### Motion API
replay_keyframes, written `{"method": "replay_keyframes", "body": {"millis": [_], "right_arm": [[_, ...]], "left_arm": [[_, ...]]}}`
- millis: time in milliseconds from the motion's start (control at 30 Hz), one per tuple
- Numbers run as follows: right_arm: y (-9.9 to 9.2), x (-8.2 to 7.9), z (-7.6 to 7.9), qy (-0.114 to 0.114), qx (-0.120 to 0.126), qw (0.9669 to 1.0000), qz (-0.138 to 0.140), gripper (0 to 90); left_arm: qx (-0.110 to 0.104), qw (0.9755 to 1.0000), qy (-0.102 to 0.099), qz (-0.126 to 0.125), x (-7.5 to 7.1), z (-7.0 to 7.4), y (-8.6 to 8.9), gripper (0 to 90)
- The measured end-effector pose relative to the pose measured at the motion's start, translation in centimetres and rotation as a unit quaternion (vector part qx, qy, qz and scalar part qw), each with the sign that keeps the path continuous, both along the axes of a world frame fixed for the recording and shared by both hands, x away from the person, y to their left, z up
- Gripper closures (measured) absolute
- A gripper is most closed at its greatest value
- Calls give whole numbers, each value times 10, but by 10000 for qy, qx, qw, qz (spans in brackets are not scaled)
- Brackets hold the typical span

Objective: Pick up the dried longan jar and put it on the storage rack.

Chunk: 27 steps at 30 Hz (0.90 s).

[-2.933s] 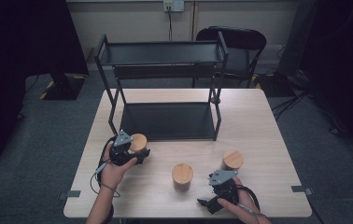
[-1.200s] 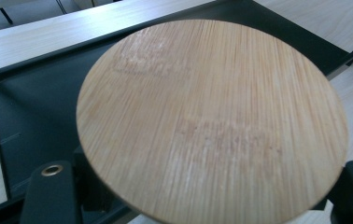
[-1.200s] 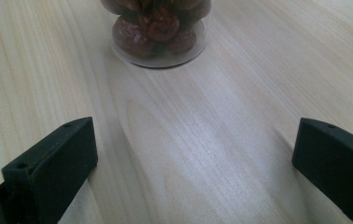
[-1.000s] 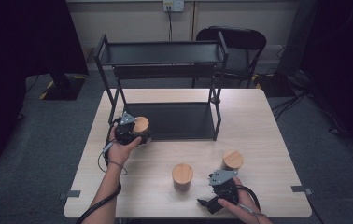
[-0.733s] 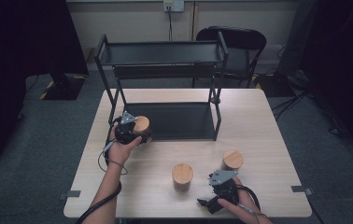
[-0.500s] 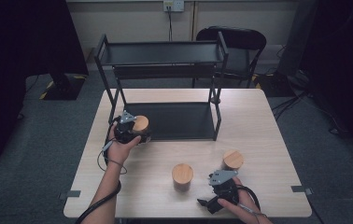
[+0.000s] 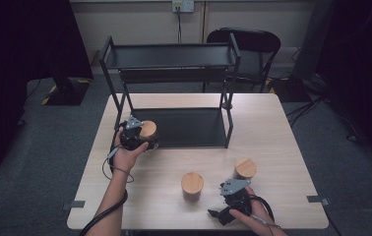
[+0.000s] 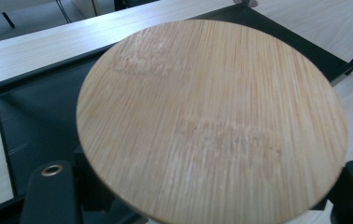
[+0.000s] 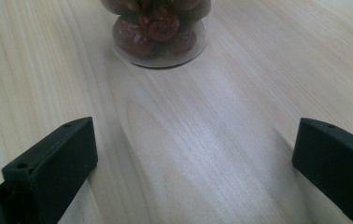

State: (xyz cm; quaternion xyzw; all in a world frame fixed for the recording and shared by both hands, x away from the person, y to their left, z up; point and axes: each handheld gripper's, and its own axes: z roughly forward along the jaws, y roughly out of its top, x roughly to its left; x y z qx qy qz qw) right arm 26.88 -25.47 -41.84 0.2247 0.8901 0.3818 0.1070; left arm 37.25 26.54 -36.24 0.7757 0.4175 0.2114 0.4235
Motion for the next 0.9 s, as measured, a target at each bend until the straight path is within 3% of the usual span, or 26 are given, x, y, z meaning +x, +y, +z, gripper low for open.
{"method": "replay_keyframes", "body": {"millis": [467, 767, 900], "right_arm": [[0, -1, 0, -2, 2, 10000, -11, 0], [0, -1, 0, -2, 3, 10000, -11, 0], [0, -1, 0, 0, 3, 10000, -11, 0]], "left_arm": [[51, 9999, 43, 101, 11, 1, -2, 258], [-61, 9997, -12, 232, 17, -6, -2, 258], [7, 9997, 0, 253, 19, -6, -2, 258]]}}
